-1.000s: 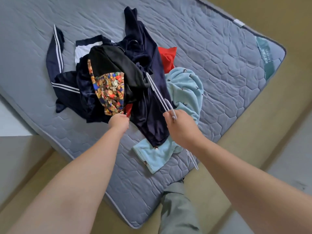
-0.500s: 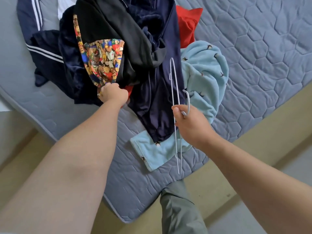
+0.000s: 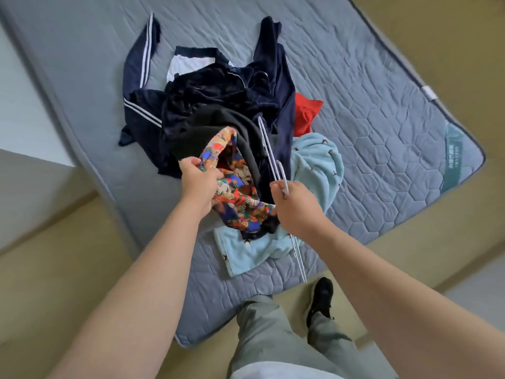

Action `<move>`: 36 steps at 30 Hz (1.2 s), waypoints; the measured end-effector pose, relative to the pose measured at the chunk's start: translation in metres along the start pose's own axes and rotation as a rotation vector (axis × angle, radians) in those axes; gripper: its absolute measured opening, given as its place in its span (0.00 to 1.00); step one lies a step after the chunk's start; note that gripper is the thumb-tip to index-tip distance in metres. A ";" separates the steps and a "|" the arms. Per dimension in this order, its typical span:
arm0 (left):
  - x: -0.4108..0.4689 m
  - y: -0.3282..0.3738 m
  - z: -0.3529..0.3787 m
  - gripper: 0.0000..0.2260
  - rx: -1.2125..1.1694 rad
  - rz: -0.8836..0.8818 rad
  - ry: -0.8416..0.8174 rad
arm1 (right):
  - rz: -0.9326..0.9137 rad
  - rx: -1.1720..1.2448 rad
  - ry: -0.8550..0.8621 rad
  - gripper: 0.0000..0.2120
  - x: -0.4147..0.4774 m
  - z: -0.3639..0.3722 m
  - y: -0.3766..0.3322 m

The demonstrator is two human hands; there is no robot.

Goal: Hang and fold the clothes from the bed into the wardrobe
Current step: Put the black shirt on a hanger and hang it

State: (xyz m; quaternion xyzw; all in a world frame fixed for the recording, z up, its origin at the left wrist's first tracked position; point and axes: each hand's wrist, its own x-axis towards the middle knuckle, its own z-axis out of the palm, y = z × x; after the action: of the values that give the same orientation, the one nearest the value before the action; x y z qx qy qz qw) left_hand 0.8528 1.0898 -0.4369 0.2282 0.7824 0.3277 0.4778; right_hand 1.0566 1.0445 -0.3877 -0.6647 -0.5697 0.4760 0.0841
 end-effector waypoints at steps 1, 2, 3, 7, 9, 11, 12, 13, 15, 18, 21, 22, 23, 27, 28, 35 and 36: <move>-0.016 0.011 -0.003 0.20 -0.047 0.009 -0.018 | -0.013 0.004 0.004 0.17 -0.007 -0.005 -0.006; -0.033 0.022 -0.006 0.20 -0.091 0.035 -0.036 | -0.018 0.011 0.013 0.18 -0.013 -0.010 -0.011; -0.050 0.033 -0.009 0.20 -0.132 0.062 -0.054 | -0.033 0.017 0.023 0.18 -0.020 -0.015 -0.017; -0.114 0.070 -0.026 0.20 -0.216 0.133 -0.097 | -0.094 0.023 0.022 0.09 -0.046 -0.032 -0.034; -0.146 0.079 -0.036 0.19 -0.172 0.193 -0.089 | -0.144 -0.022 0.016 0.18 -0.060 -0.039 -0.039; -0.178 0.081 -0.045 0.18 -0.067 0.292 -0.049 | -0.235 -0.074 0.000 0.22 -0.074 -0.045 -0.043; -0.193 0.081 -0.048 0.18 -0.019 0.350 -0.015 | -0.261 -0.083 -0.020 0.22 -0.080 -0.049 -0.044; -0.208 0.080 -0.052 0.17 0.027 0.410 0.029 | -0.276 -0.097 -0.034 0.22 -0.085 -0.051 -0.045; -0.236 0.078 -0.059 0.18 0.147 0.554 0.138 | -0.301 -0.112 -0.061 0.22 -0.093 -0.055 -0.046; -0.281 0.084 -0.073 0.19 0.387 0.711 0.290 | -0.340 -0.109 -0.077 0.27 -0.109 -0.057 -0.047; -0.322 0.094 -0.085 0.22 0.582 0.874 0.437 | -0.410 -0.108 -0.078 0.37 -0.130 -0.055 -0.048; -0.333 0.097 -0.088 0.23 0.596 0.936 0.459 | -0.433 -0.102 -0.085 0.41 -0.137 -0.052 -0.050; -0.344 0.100 -0.091 0.23 0.572 0.997 0.460 | -0.432 -0.091 -0.097 0.45 -0.142 -0.048 -0.052; -0.374 0.099 -0.103 0.21 0.317 1.106 0.423 | -0.317 -0.109 -0.076 0.35 -0.160 -0.031 -0.066; -0.375 0.098 -0.104 0.21 0.277 1.082 0.418 | -0.286 -0.138 -0.058 0.25 -0.160 -0.032 -0.068; -0.371 0.033 -0.170 0.20 0.206 0.575 0.323 | -0.342 0.077 0.041 0.11 -0.172 -0.028 -0.101; -0.370 0.021 -0.176 0.21 0.159 0.483 0.221 | -0.356 0.102 0.036 0.13 -0.176 -0.029 -0.104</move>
State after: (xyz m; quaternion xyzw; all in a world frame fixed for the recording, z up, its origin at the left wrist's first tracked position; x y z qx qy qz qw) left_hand 0.8582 0.8043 -0.1427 0.4080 0.7759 0.3925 0.2782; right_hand 1.0250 0.9447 -0.2094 -0.5566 -0.6518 0.4701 0.2108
